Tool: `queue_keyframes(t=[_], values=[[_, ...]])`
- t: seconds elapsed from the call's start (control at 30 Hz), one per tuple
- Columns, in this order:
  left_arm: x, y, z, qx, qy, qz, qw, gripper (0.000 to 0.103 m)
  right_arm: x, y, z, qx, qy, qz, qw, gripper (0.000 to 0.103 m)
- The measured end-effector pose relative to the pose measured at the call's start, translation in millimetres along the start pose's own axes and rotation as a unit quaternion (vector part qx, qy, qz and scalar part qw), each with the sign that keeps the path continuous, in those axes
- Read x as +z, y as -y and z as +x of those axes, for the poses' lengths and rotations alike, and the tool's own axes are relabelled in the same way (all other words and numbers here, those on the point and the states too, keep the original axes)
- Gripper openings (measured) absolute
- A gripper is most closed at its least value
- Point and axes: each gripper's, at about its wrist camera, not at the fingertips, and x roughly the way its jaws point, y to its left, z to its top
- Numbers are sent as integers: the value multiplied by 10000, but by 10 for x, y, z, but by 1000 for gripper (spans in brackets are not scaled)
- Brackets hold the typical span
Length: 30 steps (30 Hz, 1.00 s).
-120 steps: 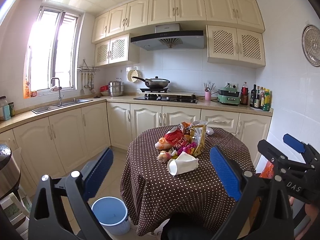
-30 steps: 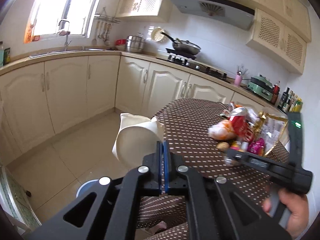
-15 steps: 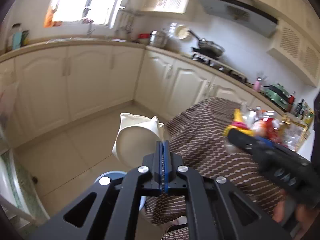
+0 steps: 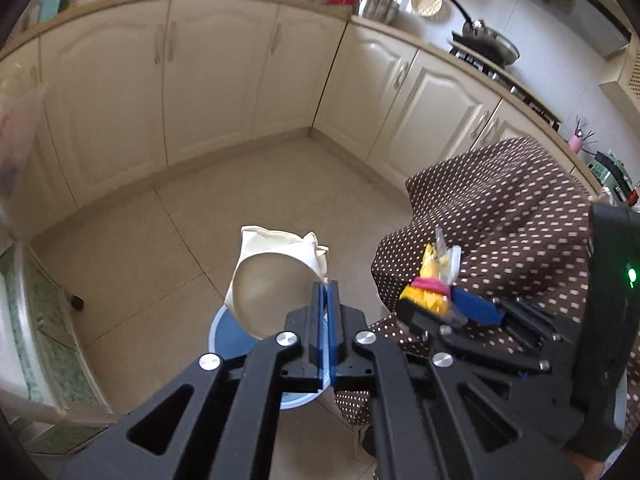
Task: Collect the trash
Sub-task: 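Carry cup and yellow wrapper over the blue bucket and open both tools, then swing both open tools back toward the table and reach the pink wrapper with the left tool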
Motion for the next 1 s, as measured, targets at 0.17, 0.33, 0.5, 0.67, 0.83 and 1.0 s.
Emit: queue_keyframes(t=[0.17,0.33,0.5,0.67,0.83,1.0], values=[[49,-70,379,-249,-338,-193,9989,11,-22,86,276,-18,-200,136,9997,46],[-19,-188,454,-116,-342,-349,9987,31,-23,-59,489,55,-322,211,9992,46],[-116,-260,432,105,-406,-353,9985,31,12,-153,539,152,-367,223,9990,46],[-112,-337,311,262,-306,-403,9984,35,113,-212,575,220,-304,152,9992,46],[-31,-359,192,307,-178,-435,9984,37,248,-301,524,311,-141,74,9994,48],[25,-372,63,361,1,-528,9980,41,366,-321,465,292,130,1,9995,60]])
